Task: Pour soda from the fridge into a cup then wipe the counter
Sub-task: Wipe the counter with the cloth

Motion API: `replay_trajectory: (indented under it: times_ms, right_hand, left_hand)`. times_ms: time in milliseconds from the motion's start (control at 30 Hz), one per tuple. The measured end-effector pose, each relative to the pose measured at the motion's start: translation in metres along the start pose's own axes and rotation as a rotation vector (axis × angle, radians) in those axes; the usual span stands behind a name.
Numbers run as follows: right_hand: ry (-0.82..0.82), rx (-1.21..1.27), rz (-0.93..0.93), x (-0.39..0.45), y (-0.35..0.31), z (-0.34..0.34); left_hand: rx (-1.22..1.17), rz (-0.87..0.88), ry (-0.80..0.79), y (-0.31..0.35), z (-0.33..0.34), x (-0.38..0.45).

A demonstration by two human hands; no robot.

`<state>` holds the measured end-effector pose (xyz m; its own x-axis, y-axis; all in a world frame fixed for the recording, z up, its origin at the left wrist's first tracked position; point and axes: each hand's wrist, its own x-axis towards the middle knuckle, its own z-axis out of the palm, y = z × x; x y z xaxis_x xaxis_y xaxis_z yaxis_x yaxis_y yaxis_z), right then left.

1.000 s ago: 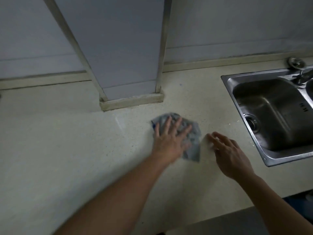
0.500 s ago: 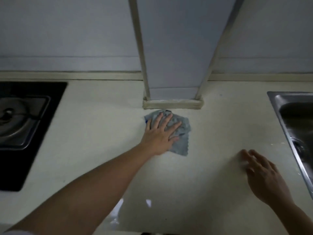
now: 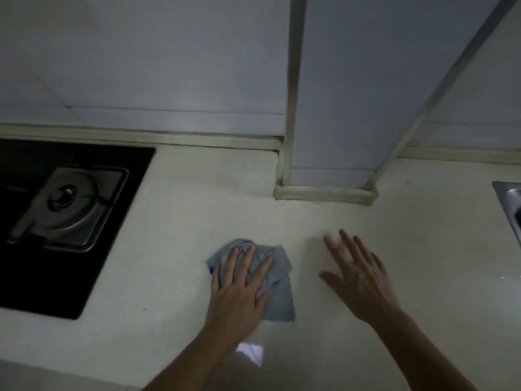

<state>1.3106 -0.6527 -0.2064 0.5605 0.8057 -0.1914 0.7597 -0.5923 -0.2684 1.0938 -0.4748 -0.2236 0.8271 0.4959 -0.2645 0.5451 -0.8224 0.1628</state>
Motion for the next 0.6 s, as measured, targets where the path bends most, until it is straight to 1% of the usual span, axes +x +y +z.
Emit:
replay_trajectory:
  times_ms: [67, 133, 233, 367, 600]
  right_hand:
    - [-0.026, -0.048, -0.010, 0.007, -0.008, 0.004]
    - [-0.019, -0.067, 0.001, 0.009, -0.012, 0.007]
    - [-0.025, -0.071, 0.040, 0.010, -0.015, 0.007]
    - [-0.049, -0.089, 0.071, 0.011, -0.017, 0.007]
    - [-0.029, -0.061, 0.081, 0.014, -0.021, 0.002]
  left_hand:
    - [0.008, -0.064, 0.019, -0.020, -0.011, 0.020]
    - [-0.004, -0.117, 0.037, -0.037, -0.023, 0.048]
    - [-0.044, -0.179, 0.010, -0.055, -0.040, 0.096]
    - [-0.057, -0.188, 0.006, -0.059, -0.062, 0.148]
    - [-0.051, -0.163, -0.004, -0.065, -0.080, 0.212]
